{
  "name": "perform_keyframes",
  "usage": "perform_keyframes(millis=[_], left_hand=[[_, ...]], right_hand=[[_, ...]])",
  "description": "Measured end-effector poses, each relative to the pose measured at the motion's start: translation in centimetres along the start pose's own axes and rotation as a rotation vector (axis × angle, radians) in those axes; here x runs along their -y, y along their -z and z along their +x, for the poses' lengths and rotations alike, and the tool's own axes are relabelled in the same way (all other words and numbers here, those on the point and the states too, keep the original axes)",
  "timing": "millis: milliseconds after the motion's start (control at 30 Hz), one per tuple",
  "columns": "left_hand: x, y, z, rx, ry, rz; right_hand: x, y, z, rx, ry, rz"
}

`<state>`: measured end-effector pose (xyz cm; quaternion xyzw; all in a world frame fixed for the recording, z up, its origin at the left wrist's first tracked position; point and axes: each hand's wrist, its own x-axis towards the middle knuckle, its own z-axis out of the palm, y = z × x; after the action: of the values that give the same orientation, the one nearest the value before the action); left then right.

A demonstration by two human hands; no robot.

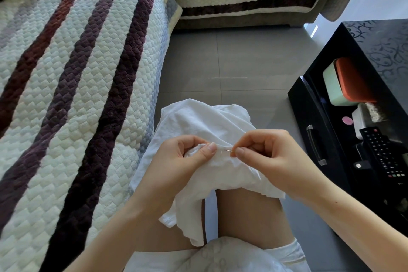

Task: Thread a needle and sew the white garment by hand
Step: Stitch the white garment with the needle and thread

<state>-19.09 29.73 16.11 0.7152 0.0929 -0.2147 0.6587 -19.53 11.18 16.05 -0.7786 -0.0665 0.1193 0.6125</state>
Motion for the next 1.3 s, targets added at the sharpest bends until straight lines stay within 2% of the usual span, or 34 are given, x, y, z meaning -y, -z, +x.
perform_keyframes(millis=[167, 433, 600, 900, 1033, 1167, 1300], left_hand=[[-0.4, 0.2, 0.1, 0.107, 0.089, -0.216], [-0.4, 0.4, 0.2, 0.177, 0.130, -0.293], [-0.4, -0.6, 0.1, 0.214, 0.112, -0.316], [-0.2, -1.2, 0.0, 0.110, 0.059, -0.228], [-0.3, -1.9, -0.1, 0.041, -0.003, -0.148], [-0.3, -1.9, -0.1, 0.001, -0.025, -0.125], [-0.2, -2.0, -0.2, 0.008, -0.039, -0.115]], right_hand=[[-0.1, 0.5, 0.1, 0.044, -0.039, 0.134], [-0.5, 0.3, 0.0, 0.063, -0.069, 0.280], [-0.6, -0.6, 0.1, 0.102, 0.016, 0.316], [-1.8, 0.2, -0.4, -0.003, 0.101, -0.117], [-1.3, -0.6, -0.3, -0.053, 0.169, -0.229], [-0.6, -0.6, -0.7, -0.088, 0.274, -0.477], [-1.0, -1.6, -0.7, -0.175, 0.379, -0.413]])
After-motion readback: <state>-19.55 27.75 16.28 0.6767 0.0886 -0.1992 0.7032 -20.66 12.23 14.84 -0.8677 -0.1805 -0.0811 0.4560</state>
